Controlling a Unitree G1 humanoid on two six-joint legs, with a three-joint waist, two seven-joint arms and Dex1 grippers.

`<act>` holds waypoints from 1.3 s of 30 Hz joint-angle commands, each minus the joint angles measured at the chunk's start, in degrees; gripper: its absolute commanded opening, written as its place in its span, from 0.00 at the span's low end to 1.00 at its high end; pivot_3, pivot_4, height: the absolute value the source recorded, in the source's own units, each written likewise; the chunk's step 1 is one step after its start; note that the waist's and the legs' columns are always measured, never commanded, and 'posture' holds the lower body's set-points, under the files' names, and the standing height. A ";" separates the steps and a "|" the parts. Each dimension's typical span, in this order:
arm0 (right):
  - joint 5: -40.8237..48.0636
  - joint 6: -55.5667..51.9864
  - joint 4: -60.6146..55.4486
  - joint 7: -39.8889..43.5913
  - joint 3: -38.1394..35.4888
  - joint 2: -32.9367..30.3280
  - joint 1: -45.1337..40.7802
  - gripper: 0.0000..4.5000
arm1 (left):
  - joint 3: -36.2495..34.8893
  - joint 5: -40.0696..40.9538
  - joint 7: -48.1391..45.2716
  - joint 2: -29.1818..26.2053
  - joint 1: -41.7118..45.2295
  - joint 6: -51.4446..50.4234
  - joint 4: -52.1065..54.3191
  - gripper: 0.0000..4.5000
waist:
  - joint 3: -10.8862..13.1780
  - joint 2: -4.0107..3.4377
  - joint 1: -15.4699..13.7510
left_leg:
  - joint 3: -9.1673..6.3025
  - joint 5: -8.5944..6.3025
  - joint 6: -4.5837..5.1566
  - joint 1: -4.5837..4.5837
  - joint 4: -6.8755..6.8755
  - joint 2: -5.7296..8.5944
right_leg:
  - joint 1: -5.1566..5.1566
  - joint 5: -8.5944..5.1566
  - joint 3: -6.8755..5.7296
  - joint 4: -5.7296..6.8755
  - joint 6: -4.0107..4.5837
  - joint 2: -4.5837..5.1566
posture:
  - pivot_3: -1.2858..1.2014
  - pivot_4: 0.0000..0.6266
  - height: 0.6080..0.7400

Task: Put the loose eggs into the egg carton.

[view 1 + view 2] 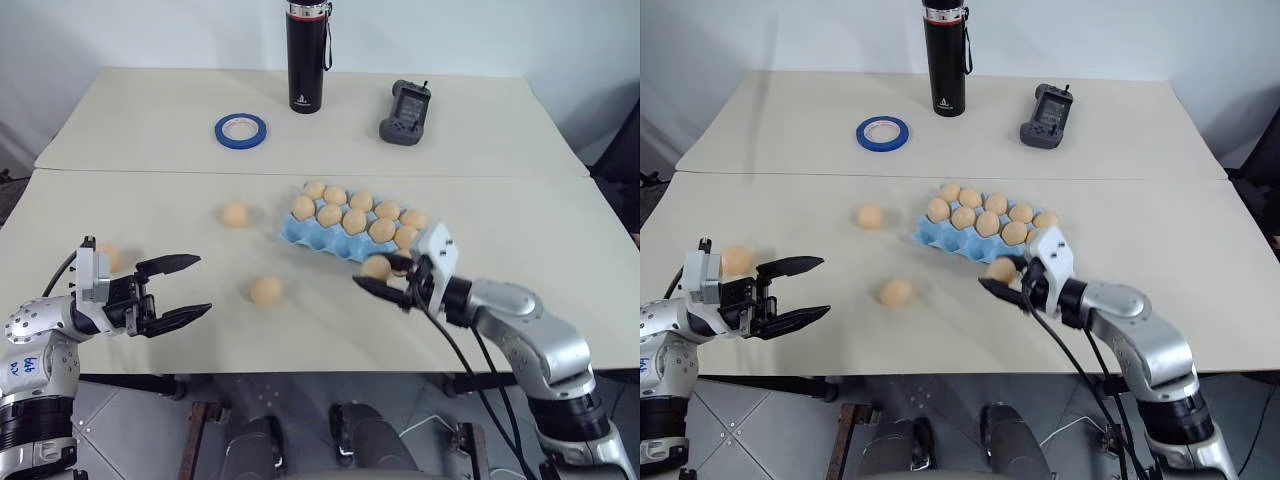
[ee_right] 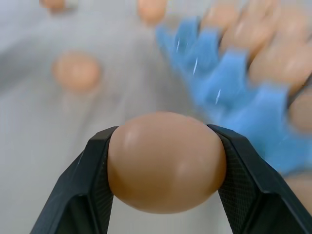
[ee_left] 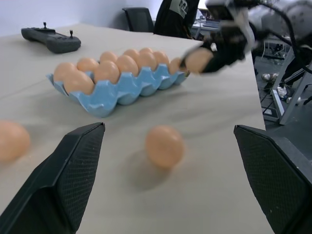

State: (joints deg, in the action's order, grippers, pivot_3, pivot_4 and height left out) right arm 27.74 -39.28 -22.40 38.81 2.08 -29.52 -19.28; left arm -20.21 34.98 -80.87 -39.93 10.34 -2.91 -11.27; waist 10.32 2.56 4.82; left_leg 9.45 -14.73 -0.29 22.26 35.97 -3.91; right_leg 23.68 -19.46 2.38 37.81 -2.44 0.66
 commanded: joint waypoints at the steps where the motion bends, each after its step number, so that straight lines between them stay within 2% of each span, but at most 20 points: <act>1: -2.00 2.51 2.99 -0.68 0.10 0.41 -2.98 0.54 | -0.17 0.16 -0.49 -0.30 -0.11 1.40 1.05 1.00 | -0.01 0.02 -0.02 | -0.04 0.00 0.00 -0.01 0.00 0.00 | -0.01 0.00 -0.04 0.00 0.02 0.00 | 0.52 0.24 1.00; 10: -7.41 8.25 13.04 1.11 2.75 1.08 -8.26 0.54 | 1.64 -3.21 0.11 -1.64 0.18 2.35 -0.22 1.00 | 0.00 0.00 0.12 | -0.10 0.08 0.01 0.11 -0.02 -0.01 | 0.04 -0.10 -0.17 -0.06 0.13 0.02 | 0.52 0.24 1.00; 17: -9.31 10.37 16.38 2.16 3.96 1.95 -9.37 0.54 | 2.13 -3.70 0.32 -1.54 1.12 3.09 -0.54 1.00 | 0.00 0.00 0.08 | -0.12 0.08 -0.01 0.10 -0.01 -0.04 | 0.03 -0.10 -0.20 -0.03 0.14 -0.01 | 0.52 0.24 1.00; 19: -9.09 9.13 15.51 2.27 4.16 1.64 -9.27 0.70 | 2.14 -3.63 0.70 -1.47 1.30 2.86 -0.16 1.00 | 0.00 0.00 0.06 | -0.12 0.08 -0.01 0.11 -0.01 -0.04 | 0.03 -0.10 -0.20 -0.03 0.14 -0.01 | 0.52 0.24 1.00; 24: -8.26 7.93 13.38 2.56 3.30 1.41 -9.02 0.99 | 2.14 -3.49 1.26 -1.53 1.57 2.68 -0.04 1.00 | 0.00 0.00 0.07 | -0.13 0.13 -0.08 0.10 -0.01 -0.05 | 0.03 -0.10 -0.21 -0.02 0.14 -0.01 | 0.52 0.24 1.00; 32: -8.33 6.90 10.62 2.58 1.78 -0.38 -8.44 0.99 | 2.25 -3.52 1.64 -1.36 2.46 2.73 -0.55 1.00 | 0.00 0.00 0.04 | -0.14 0.13 -0.09 0.10 -0.01 -0.05 | 0.02 -0.10 -0.22 -0.02 0.14 0.00 | 0.52 0.24 1.00; 39: -3.08 11.87 5.86 11.26 -4.47 -6.29 -2.30 0.99 | 0.31 -3.49 5.19 -1.73 0.36 2.45 1.66 1.00 | 0.00 -0.01 -0.18 | -0.20 0.08 -0.02 0.13 -0.02 -0.05 | -0.01 -0.12 -0.27 -0.08 0.12 0.00 | 0.52 0.24 1.00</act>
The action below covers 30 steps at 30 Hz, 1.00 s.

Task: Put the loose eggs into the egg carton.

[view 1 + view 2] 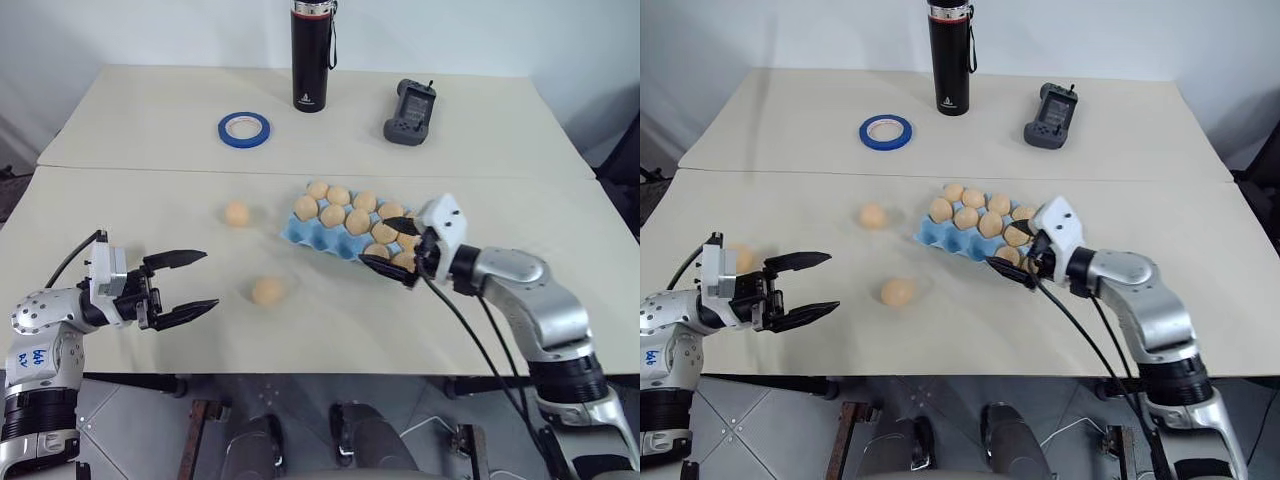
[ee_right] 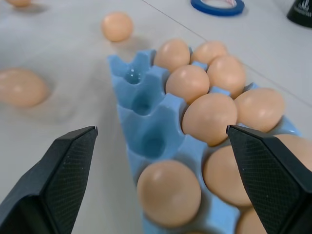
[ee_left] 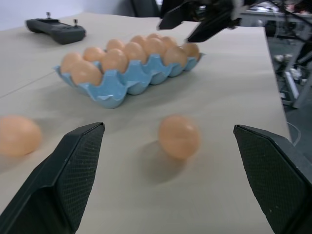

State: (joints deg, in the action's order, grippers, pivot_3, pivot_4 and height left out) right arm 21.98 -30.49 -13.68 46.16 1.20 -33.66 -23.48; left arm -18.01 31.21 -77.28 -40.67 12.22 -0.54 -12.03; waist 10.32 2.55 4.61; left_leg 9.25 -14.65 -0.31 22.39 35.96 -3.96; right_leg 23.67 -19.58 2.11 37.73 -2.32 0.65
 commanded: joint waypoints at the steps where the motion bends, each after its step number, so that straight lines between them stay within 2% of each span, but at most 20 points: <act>1: 3.40 4.03 -2.92 5.87 -4.36 -3.16 3.19 0.99 | -2.17 0.30 2.07 -1.16 -2.57 -0.17 3.18 1.00 | 0.00 0.00 0.07 | 0.00 -0.05 0.08 -0.01 0.01 0.00 | -0.01 0.00 0.00 0.00 0.00 0.00 | 0.52 0.24 1.00; 7: 5.19 14.31 3.69 17.76 -7.70 -7.14 9.26 0.99 | -6.51 0.88 7.73 0.01 -11.96 0.49 10.60 1.00 | 0.00 0.00 0.32 | -0.01 -0.12 0.16 -0.06 0.01 -0.04 | -0.06 -0.01 0.00 0.01 -0.02 -0.04 | 0.52 0.24 1.00; 16: 7.95 16.88 10.04 26.36 -9.42 -9.58 8.60 0.99 | -12.13 1.35 15.41 3.17 -22.15 1.64 20.65 1.00 | 0.01 -0.02 0.12 | -0.15 -0.14 0.14 -0.23 0.03 0.00 | -0.26 0.00 -0.06 0.05 0.06 0.04 | 0.52 0.24 1.00; 21: 8.27 16.87 11.59 30.95 -9.25 -11.52 9.35 0.99 | -8.11 -1.55 25.55 7.97 -21.89 0.08 29.09 1.00 | 0.03 -0.05 -0.15 | -0.22 -0.14 0.15 -0.21 0.03 0.00 | -0.29 -0.02 -0.11 0.01 0.09 0.05 | 0.52 0.24 1.00; 24: 9.34 17.49 11.91 33.92 -10.16 -12.48 10.88 0.99 | -1.56 -5.60 32.77 11.65 -21.57 -2.90 34.41 1.00 | 0.03 -0.05 -0.38 | -0.23 -0.12 0.24 -0.21 0.02 0.04 | -0.34 -0.02 -0.11 -0.04 0.08 0.05 | 0.52 0.24 1.00; 30: 10.28 19.04 11.50 36.17 -10.58 -12.30 12.11 0.99 | 6.48 -11.14 38.83 15.34 -19.30 -4.10 33.88 1.00 | 0.03 -0.06 -0.15 | -0.25 -0.12 0.25 -0.25 0.07 0.02 | -0.38 -0.01 -0.09 -0.01 0.06 -0.03 | 0.52 0.24 1.00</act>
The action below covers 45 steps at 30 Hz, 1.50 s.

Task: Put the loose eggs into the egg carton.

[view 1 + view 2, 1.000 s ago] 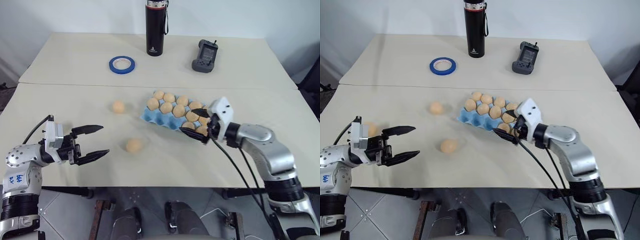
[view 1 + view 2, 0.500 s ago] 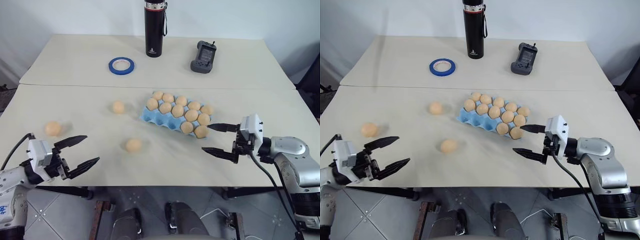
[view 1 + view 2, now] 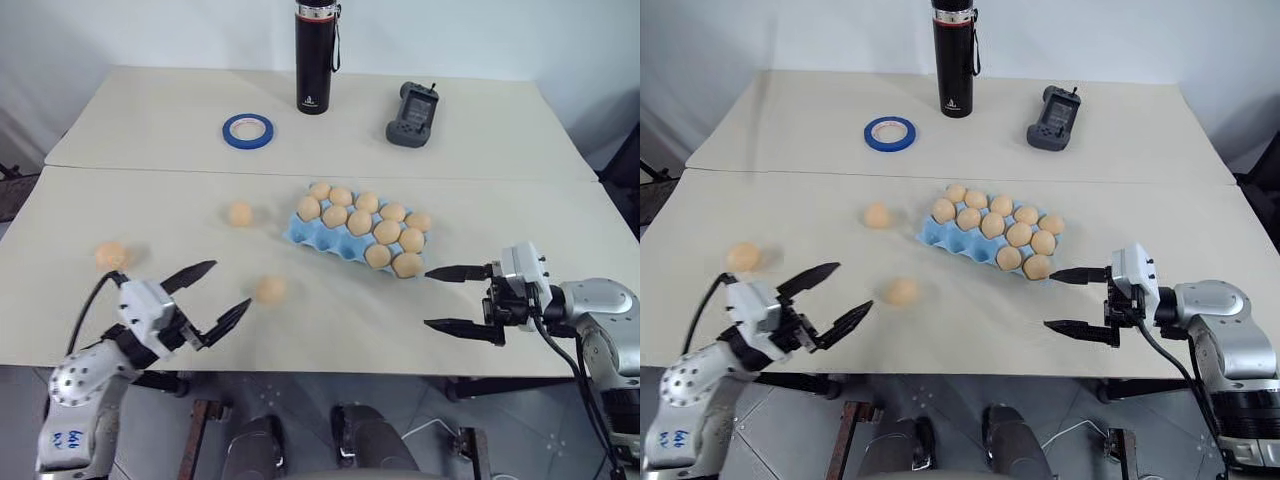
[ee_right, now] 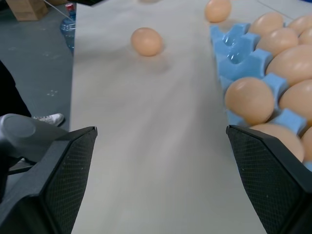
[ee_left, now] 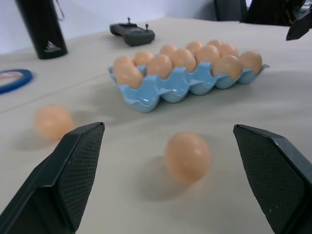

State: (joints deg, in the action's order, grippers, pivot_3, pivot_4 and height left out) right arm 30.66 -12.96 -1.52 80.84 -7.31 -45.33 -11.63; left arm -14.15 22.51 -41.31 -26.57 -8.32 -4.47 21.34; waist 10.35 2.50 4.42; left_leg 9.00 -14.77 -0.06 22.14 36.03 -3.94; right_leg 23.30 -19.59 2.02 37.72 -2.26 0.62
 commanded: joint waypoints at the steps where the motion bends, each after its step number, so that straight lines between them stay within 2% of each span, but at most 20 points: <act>1: 1.72 1.93 -0.60 1.43 -2.10 -0.28 0.25 0.99 | 4.03 -3.75 3.81 1.75 1.89 -0.36 -0.37 1.00 | 0.00 0.00 0.09 | 0.00 0.01 0.00 0.00 0.02 0.00 | 0.00 0.00 0.00 0.02 0.00 -0.01 | 0.52 0.24 1.00; 8: 2.49 1.68 -2.57 -0.78 -1.76 1.21 0.84 0.99 | 10.45 -10.14 6.14 3.92 7.65 2.78 -9.41 1.00 | 0.00 0.00 -0.10 | -0.02 0.02 0.01 -0.04 0.06 0.02 | -0.06 0.01 0.00 0.03 -0.02 -0.01 | 0.52 0.24 1.00; 20: 3.88 0.85 -5.87 -4.74 -1.50 3.75 2.18 0.99 | 16.95 -15.09 5.80 6.32 18.08 6.68 -24.78 1.00 | -0.01 -0.02 -1.00 | -0.02 0.04 -0.01 -0.04 0.07 0.01 | -0.05 0.03 -0.01 0.06 -0.04 -0.01 | 0.52 0.24 1.00; 24: 3.46 0.72 -5.86 -6.01 -1.36 3.92 2.08 1.00 | 18.27 -14.61 3.52 6.43 19.47 7.08 -26.59 0.80 | -0.07 -0.13 -1.39 | -0.02 0.05 0.00 -0.05 0.13 0.02 | -0.06 0.04 -0.01 0.10 -0.06 0.01 | 0.52 0.24 1.00; 29: 3.75 0.75 -6.05 -6.88 -1.57 3.78 2.05 1.00 | 18.63 -14.39 3.48 6.59 19.72 5.41 -25.12 0.43 | -0.10 -0.17 -1.57 | -0.02 0.05 0.01 -0.05 0.13 0.03 | -0.08 0.05 -0.01 0.11 -0.08 0.02 | 0.52 0.24 1.00; 30: 3.80 0.83 -6.09 -7.01 -1.64 3.77 2.09 1.00 | 18.65 -14.27 3.78 6.86 19.81 5.23 -24.44 0.38 | -0.10 -0.17 -1.58 | -0.02 0.05 0.01 -0.05 0.13 0.03 | -0.08 0.05 -0.01 0.11 -0.08 0.02 | 0.52 0.24 1.00; 32: 3.83 1.01 -5.96 -7.39 -1.83 3.87 1.99 1.00 | 18.79 -14.19 4.25 7.37 20.29 4.97 -23.05 0.36 | -0.10 -0.17 -1.64 | -0.02 0.06 0.01 -0.05 0.13 0.03 | -0.08 0.05 -0.01 0.10 -0.08 0.02 | 0.52 0.24 1.00; 40: 4.32 1.51 -5.68 -8.82 -2.68 4.50 1.74 1.00 | 19.60 -12.14 7.59 12.60 26.04 -1.07 -15.23 0.34 | -0.10 -0.17 -2.12 | -0.03 0.07 0.02 -0.03 0.15 0.04 | -0.08 0.07 0.00 0.11 -0.12 0.00 | 0.52 0.24 1.00; 45: 4.16 1.71 -5.71 -9.36 -2.82 4.54 2.18 1.00 | 20.98 -12.09 8.71 15.51 31.00 -3.66 -15.14 0.34 | -0.10 -0.17 -2.19 | -0.02 0.15 -0.10 -0.04 0.17 0.05 | -0.09 0.10 0.03 0.11 -0.17 -0.06 | 0.52 0.24 1.00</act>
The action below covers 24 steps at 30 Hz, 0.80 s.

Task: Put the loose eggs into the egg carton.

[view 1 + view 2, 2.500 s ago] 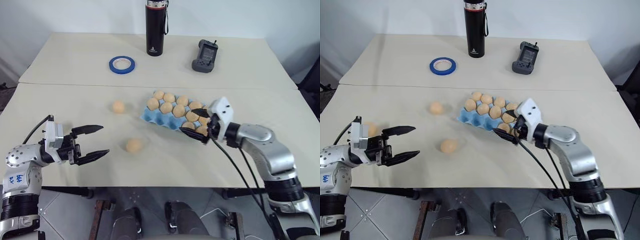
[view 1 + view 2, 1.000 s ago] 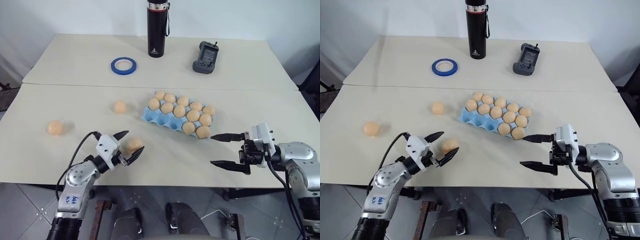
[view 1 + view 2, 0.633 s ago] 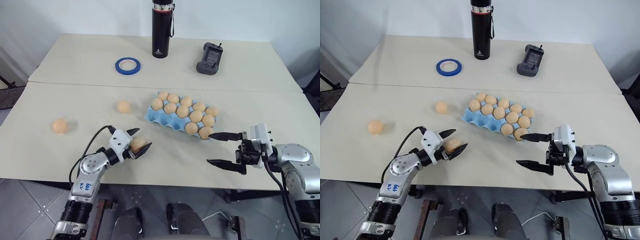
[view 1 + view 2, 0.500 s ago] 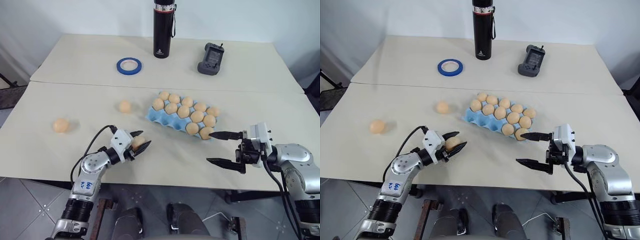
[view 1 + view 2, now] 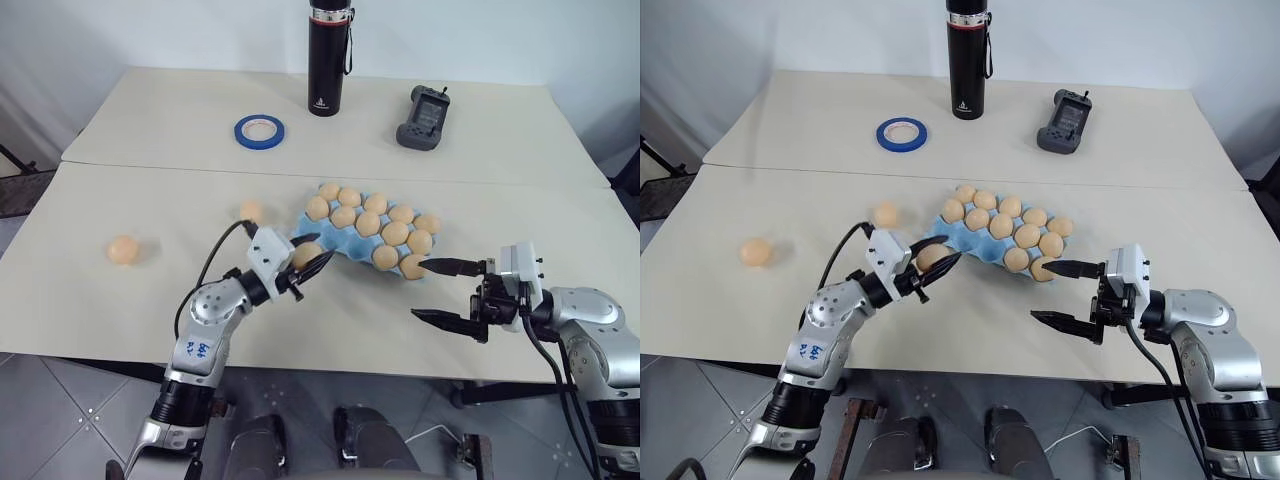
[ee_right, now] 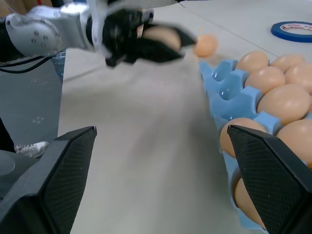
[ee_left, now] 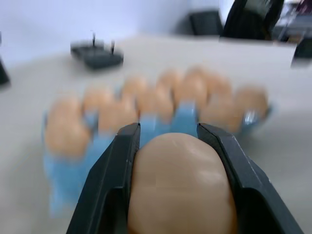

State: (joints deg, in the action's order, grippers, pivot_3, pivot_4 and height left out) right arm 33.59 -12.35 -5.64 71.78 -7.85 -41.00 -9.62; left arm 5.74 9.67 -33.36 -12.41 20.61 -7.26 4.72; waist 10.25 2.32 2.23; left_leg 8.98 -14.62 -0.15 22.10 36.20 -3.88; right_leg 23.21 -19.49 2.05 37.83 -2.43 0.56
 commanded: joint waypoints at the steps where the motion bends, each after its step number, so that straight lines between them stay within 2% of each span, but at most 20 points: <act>1: 1.18 1.13 -1.59 -0.40 -2.26 0.26 0.20 1.00 | 1.24 0.80 0.81 1.80 2.74 -0.94 1.07 0.34 | 0.00 0.00 -0.05 | 0.00 0.02 -0.03 0.00 0.00 0.00 | 0.00 0.00 0.00 0.00 0.00 -0.01 | 0.52 0.24 1.00; 5: 0.83 1.44 -1.60 -1.03 -2.31 0.55 0.69 1.00 | 2.72 -0.32 1.10 5.18 8.24 1.42 -6.19 0.34 | 0.01 0.01 -0.48 | 0.00 0.07 -0.06 0.01 0.04 0.03 | 0.00 0.02 0.01 -0.01 -0.04 -0.01 | 0.52 0.24 1.00; 9: 0.76 1.57 -2.22 -1.77 -2.42 0.94 1.41 1.00 | 2.78 -1.20 0.58 8.39 14.52 6.75 -17.90 0.34 | 0.01 0.01 -0.62 | 0.00 0.09 0.00 0.05 0.11 0.09 | -0.02 0.08 0.06 -0.04 -0.14 0.01 | 0.52 0.24 1.00; 15: 0.95 1.87 -3.04 -2.84 -3.33 1.20 2.83 1.00 | 2.43 -1.13 -2.46 10.58 20.18 12.57 -30.64 0.34 | 0.01 0.02 -0.55 | 0.01 0.08 -0.01 0.07 0.07 0.07 | 0.01 0.10 0.07 -0.09 -0.17 -0.01 | 0.52 0.24 1.00; 24: 2.01 2.06 -3.85 -5.96 -4.66 3.26 4.64 1.00 | 1.35 -0.88 -5.94 12.84 26.11 17.44 -43.01 0.34 | 0.02 0.03 -0.52 | 0.01 0.10 -0.04 0.11 0.09 0.10 | 0.03 0.10 0.08 -0.09 -0.18 0.01 | 0.52 0.24 1.00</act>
State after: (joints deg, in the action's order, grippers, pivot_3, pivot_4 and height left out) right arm 34.41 -11.22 -7.29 66.21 -10.18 -37.84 -5.49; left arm 7.70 8.50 -38.58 -0.26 45.18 8.60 -37.51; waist 10.27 2.35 1.71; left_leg 8.99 -14.52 -0.20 22.21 36.28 -3.79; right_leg 23.24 -19.40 2.12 37.74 -2.61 0.56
